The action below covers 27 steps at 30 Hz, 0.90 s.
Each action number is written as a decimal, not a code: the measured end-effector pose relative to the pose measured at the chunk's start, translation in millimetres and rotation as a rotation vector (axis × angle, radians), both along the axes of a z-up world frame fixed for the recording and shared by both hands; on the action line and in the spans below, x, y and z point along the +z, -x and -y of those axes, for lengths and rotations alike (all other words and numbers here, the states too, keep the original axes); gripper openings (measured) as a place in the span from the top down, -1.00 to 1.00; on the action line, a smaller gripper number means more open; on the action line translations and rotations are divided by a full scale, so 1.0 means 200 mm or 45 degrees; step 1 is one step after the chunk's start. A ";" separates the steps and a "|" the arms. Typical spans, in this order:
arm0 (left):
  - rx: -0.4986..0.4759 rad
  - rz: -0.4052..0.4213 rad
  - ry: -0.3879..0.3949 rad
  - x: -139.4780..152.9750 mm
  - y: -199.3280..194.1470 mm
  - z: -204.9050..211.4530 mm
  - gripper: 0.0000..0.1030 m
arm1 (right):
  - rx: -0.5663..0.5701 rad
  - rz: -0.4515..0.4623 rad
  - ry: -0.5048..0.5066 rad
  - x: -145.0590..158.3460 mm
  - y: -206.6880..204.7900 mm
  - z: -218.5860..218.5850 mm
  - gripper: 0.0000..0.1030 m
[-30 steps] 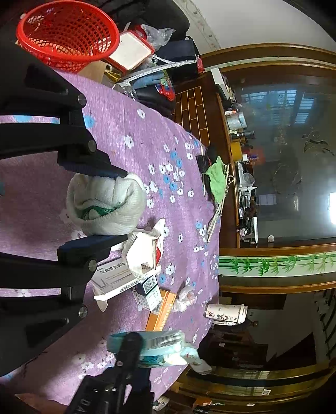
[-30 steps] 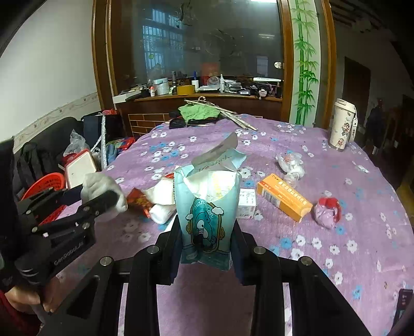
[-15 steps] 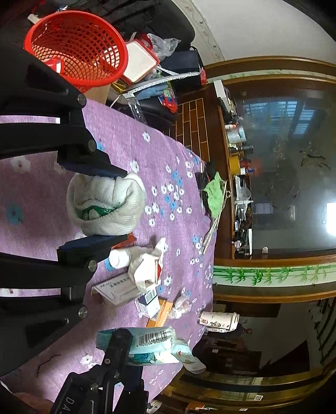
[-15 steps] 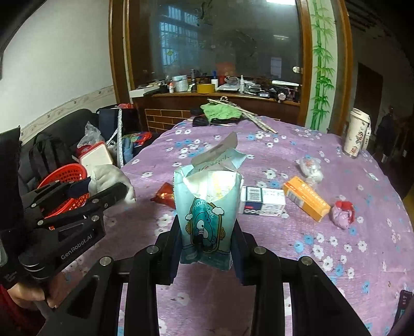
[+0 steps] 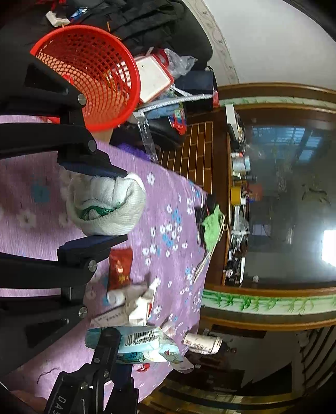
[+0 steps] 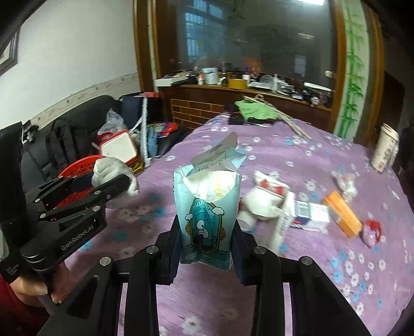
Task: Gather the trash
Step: 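Carry the cloth ball and tissue pack toward the red basket with both tools, then open both tools over the red basket to drop the items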
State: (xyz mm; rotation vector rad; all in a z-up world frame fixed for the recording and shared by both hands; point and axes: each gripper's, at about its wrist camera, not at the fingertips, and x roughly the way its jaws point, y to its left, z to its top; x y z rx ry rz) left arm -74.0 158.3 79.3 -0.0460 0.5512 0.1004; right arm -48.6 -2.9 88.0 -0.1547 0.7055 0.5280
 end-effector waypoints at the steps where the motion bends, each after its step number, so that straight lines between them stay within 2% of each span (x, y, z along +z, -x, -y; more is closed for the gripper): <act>1: 0.013 0.001 0.001 0.00 0.01 -0.03 0.23 | 0.013 0.000 0.005 0.00 0.00 -0.03 0.29; 13: 0.201 0.003 0.041 0.00 0.09 -0.42 0.23 | 0.219 -0.035 0.056 0.02 -0.03 -0.45 0.29; 23: 0.339 -0.037 0.070 -0.06 0.16 -0.76 0.23 | 0.360 -0.135 0.036 0.01 -0.10 -0.78 0.28; 27: 0.391 -0.065 0.086 -0.10 0.19 -0.90 0.23 | 0.413 -0.137 0.045 0.02 -0.11 -0.91 0.26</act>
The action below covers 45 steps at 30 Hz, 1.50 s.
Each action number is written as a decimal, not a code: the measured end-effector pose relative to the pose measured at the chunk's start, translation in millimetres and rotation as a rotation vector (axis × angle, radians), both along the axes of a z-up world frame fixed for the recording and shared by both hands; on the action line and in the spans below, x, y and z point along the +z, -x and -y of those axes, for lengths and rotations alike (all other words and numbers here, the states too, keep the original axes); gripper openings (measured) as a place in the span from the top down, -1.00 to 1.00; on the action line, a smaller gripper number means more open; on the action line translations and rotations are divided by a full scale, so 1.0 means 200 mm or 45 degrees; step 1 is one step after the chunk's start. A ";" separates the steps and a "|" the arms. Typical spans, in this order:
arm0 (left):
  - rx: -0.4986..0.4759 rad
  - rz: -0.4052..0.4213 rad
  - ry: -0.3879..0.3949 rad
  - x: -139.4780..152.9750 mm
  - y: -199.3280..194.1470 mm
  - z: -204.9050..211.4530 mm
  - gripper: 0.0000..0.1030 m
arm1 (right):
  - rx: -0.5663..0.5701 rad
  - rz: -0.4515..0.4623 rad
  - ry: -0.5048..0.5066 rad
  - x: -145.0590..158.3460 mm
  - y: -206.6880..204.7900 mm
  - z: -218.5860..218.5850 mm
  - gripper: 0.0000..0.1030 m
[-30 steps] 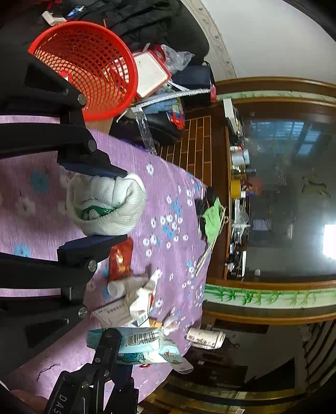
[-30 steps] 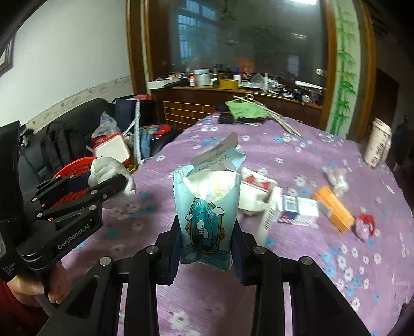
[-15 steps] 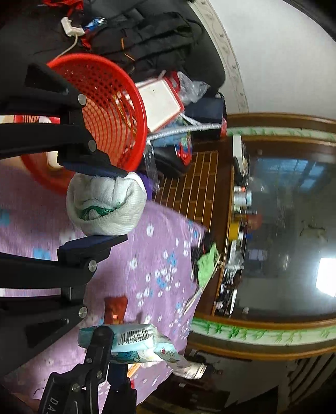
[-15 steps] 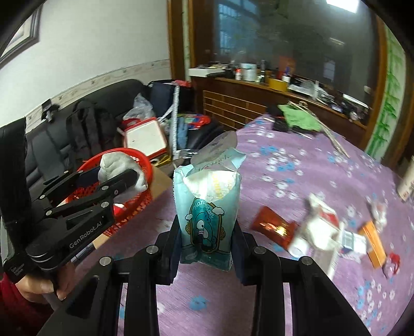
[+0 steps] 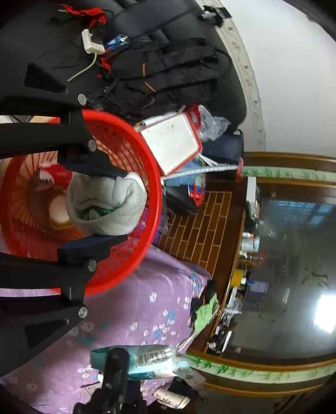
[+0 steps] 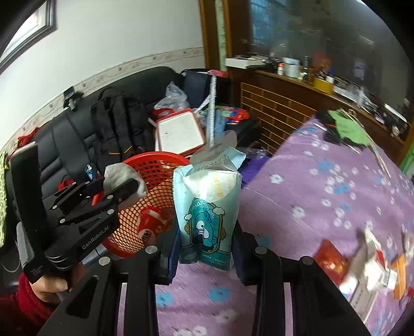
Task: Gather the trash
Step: 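Open both tools over the red basket to drop the items, then move both tools back over the table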
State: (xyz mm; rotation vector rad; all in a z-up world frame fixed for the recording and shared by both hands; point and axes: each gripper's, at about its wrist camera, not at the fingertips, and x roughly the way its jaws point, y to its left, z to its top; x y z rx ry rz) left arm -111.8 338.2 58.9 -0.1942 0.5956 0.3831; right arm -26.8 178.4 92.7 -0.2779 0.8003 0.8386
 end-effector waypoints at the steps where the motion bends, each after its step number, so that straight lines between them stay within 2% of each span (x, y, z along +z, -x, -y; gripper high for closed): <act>1: 0.009 -0.006 0.005 -0.01 0.01 -0.02 0.23 | 0.015 -0.003 0.000 0.00 0.00 -0.03 0.26; 7: 0.053 -0.028 0.022 -0.04 0.02 -0.11 0.23 | 0.074 -0.059 0.008 -0.05 -0.03 -0.20 0.23; 11: 0.054 -0.033 0.028 -0.06 0.02 -0.14 0.16 | 0.084 -0.100 0.003 -0.09 -0.07 -0.29 0.16; 13: 0.063 -0.040 0.044 -0.06 0.01 -0.16 -0.05 | 0.080 -0.123 -0.016 -0.10 -0.10 -0.34 0.04; 15: 0.071 -0.030 0.061 -0.05 0.02 -0.17 -0.14 | 0.070 -0.133 -0.042 -0.10 -0.11 -0.36 -0.15; 18: 0.078 -0.018 0.058 -0.04 0.04 -0.18 -0.42 | 0.062 -0.131 -0.087 -0.07 -0.12 -0.34 -0.19; 19: 0.084 -0.013 0.051 -0.03 0.05 -0.17 -0.42 | 0.061 -0.131 -0.101 -0.06 -0.12 -0.32 -0.19; 23: 0.061 0.002 0.052 0.00 0.05 -0.13 -0.42 | 0.036 -0.113 -0.144 -0.02 -0.09 -0.21 -0.19; 28: -0.040 0.035 0.035 0.07 0.03 0.04 -0.43 | -0.023 -0.034 -0.107 -0.01 -0.01 0.00 -0.19; 30: -0.091 0.038 0.019 0.10 0.01 0.14 -0.44 | -0.078 -0.010 -0.099 -0.02 0.02 0.12 -0.19; 38: -0.324 0.016 -0.036 0.13 -0.09 0.59 -0.48 | -0.247 -0.048 -0.188 0.00 0.02 0.58 -0.19; 45: -0.516 -0.023 -0.103 0.12 -0.16 0.93 -0.49 | -0.419 -0.012 -0.221 0.01 0.00 0.97 -0.20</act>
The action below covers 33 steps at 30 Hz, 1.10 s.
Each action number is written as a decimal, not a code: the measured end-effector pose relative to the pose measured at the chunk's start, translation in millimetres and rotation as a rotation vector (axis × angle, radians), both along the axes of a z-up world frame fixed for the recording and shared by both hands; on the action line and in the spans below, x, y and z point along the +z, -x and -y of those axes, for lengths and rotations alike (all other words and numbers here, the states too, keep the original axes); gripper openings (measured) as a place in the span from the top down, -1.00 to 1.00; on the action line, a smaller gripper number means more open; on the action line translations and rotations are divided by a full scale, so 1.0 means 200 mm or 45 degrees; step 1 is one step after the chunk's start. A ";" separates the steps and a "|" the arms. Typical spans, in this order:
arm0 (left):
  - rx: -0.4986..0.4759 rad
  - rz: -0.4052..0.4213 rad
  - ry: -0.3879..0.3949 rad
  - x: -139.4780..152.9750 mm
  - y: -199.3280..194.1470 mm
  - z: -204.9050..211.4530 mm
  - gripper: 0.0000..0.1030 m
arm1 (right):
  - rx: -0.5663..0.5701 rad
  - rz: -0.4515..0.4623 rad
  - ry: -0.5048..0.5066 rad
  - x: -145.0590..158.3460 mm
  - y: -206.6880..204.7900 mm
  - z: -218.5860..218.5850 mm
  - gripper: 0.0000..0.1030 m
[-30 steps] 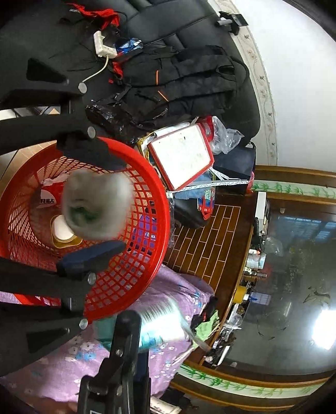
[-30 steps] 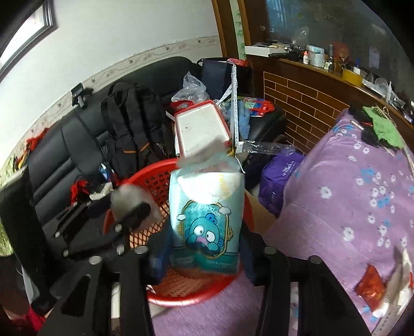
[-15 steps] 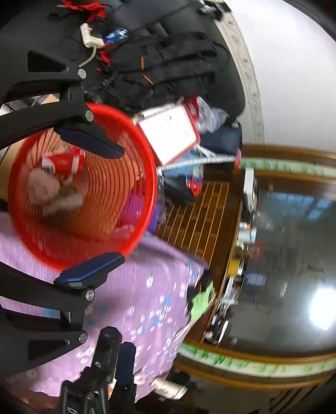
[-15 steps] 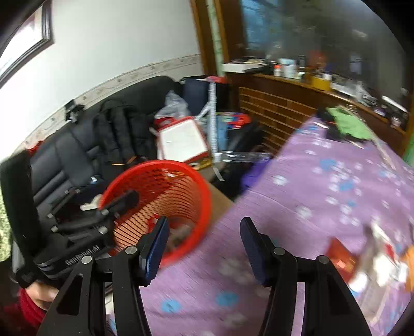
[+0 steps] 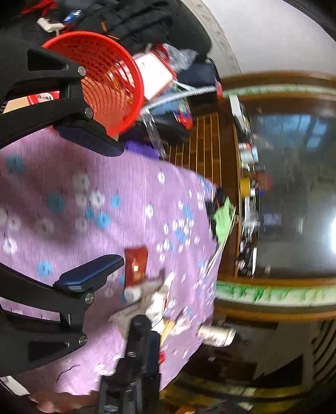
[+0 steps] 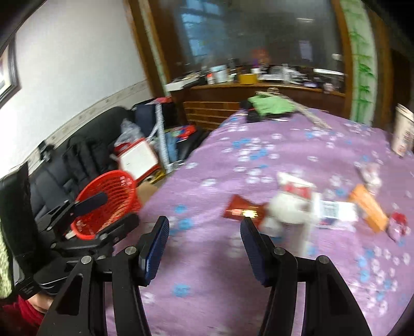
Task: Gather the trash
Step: 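Move both tools back over the table, then grasp the long white barcode box with the right tool while the left tool reaches toward the red snack bag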
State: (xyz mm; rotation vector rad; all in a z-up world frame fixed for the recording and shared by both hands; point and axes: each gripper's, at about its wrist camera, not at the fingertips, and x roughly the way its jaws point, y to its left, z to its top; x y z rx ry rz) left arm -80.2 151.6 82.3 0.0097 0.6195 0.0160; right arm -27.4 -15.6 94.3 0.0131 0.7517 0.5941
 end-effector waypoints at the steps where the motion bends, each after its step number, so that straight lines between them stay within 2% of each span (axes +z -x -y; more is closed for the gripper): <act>1: -0.020 0.002 -0.016 0.00 0.00 0.04 -0.50 | -0.026 -0.005 -0.007 0.00 -0.01 0.05 -0.20; 7: -0.142 -0.015 -0.048 0.01 -0.04 0.18 -0.50 | -0.245 -0.070 0.022 -0.08 -0.16 0.37 -0.20; 10: -0.187 -0.050 -0.047 0.00 -0.07 0.21 -0.50 | -0.262 -0.159 0.001 -0.15 -0.24 0.43 -0.20; 13: -0.223 -0.081 -0.041 -0.01 -0.12 0.23 -0.55 | -0.250 -0.231 0.012 -0.22 -0.31 0.40 -0.18; 15: -0.225 -0.092 -0.035 -0.02 -0.15 0.23 -0.59 | -0.247 -0.267 0.026 -0.28 -0.35 0.36 0.09; 17: -0.231 -0.104 -0.040 -0.03 -0.17 0.24 -0.59 | -0.230 -0.291 0.052 -0.32 -0.38 0.32 0.25; 19: -0.245 -0.119 -0.043 -0.04 -0.20 0.24 -0.59 | -0.250 -0.317 0.069 -0.37 -0.42 0.31 0.31; 20: -0.255 -0.123 -0.042 -0.04 -0.21 0.23 -0.60 | -0.249 -0.330 0.070 -0.39 -0.43 0.32 0.54; 21: -0.270 -0.130 -0.045 -0.04 -0.23 0.24 -0.60 | -0.255 -0.339 0.070 -0.40 -0.44 0.33 0.65; 23: -0.282 -0.132 -0.050 -0.04 -0.26 0.24 -0.64 | -0.258 -0.329 0.039 -0.40 -0.43 0.36 0.73; 26: -0.293 -0.163 -0.043 -0.05 -0.34 0.24 -0.68 | -0.292 -0.236 0.047 -0.36 -0.41 0.42 0.74; 30: -0.316 -0.205 0.016 -0.08 -0.49 0.25 -0.68 | -0.348 -0.159 -0.062 -0.32 -0.40 0.53 0.74; 32: -0.344 -0.246 0.052 -0.12 -0.58 0.27 -0.68 | -0.339 -0.077 -0.160 -0.31 -0.39 0.59 0.73; 33: -0.345 -0.265 0.063 -0.14 -0.62 0.27 -0.68 | -0.332 -0.081 -0.197 -0.31 -0.39 0.61 0.73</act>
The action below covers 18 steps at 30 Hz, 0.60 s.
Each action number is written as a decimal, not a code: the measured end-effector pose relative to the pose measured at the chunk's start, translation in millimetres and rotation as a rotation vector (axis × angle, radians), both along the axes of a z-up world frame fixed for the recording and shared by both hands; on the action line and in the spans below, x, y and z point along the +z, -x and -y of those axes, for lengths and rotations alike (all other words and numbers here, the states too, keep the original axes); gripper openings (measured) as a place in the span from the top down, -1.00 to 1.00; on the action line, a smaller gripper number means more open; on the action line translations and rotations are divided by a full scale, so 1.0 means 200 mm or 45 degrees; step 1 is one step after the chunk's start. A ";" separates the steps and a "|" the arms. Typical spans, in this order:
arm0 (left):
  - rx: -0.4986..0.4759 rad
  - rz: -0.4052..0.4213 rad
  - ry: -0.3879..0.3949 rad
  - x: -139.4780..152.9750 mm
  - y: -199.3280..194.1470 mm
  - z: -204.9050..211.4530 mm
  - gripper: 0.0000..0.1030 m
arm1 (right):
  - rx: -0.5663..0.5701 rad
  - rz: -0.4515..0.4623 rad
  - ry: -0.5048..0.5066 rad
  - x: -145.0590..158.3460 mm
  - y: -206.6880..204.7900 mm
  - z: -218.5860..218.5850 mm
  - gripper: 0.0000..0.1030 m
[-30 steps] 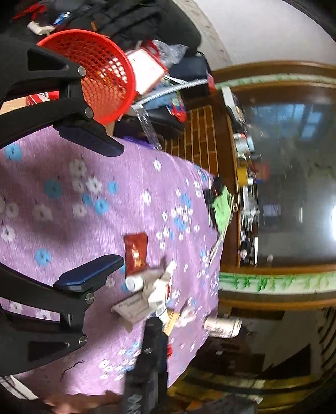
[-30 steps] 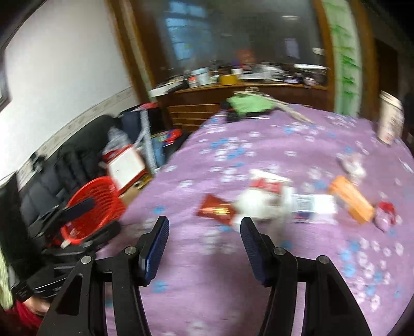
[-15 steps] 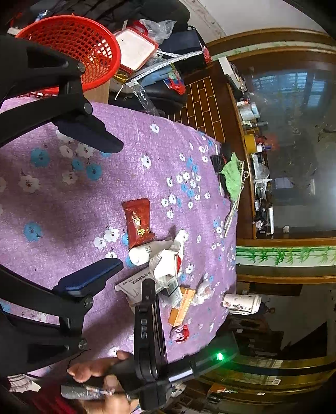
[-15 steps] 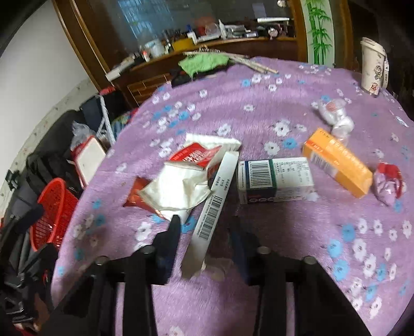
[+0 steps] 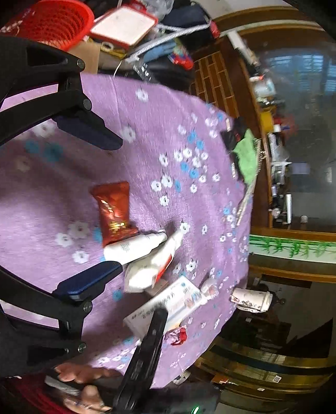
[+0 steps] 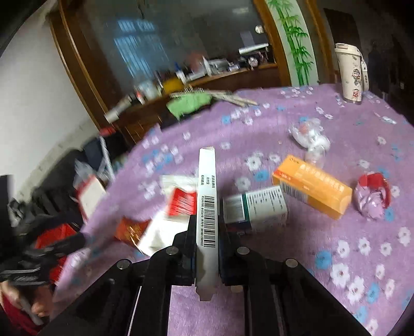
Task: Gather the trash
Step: 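Grasp the long white barcode box with the right tool while the left tool reaches toward the red snack bag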
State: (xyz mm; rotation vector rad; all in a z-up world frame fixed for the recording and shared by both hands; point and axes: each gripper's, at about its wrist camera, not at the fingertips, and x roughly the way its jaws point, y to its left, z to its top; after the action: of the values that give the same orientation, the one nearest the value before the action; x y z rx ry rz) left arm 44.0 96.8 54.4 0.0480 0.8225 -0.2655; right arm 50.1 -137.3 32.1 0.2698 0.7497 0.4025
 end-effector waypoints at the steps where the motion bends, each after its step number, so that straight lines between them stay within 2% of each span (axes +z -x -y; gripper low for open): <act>1: -0.021 -0.039 0.033 -0.03 -0.06 0.01 -0.67 | 0.009 0.005 -0.026 0.00 0.00 0.01 0.73; 6: -0.066 -0.167 0.148 -0.15 -0.24 0.02 -0.67 | 0.052 0.095 -0.053 0.05 0.05 -0.01 0.73; 10: -0.107 -0.253 0.141 -0.23 -0.27 0.05 -0.67 | 0.035 0.084 -0.065 0.05 0.04 0.02 0.73; 13: -0.185 -0.253 0.130 -0.24 -0.18 0.08 -0.67 | 0.007 0.084 -0.085 0.06 0.04 0.06 0.73; 18: -0.382 -0.231 0.113 -0.22 0.08 0.19 -0.67 | 0.011 0.085 -0.113 0.07 0.05 0.07 0.73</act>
State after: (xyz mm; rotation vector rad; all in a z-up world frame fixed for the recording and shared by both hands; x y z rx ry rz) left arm 27.6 59.6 10.0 0.0649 0.9830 -0.5959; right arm 40.7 -151.7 45.2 0.3345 0.6685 0.4516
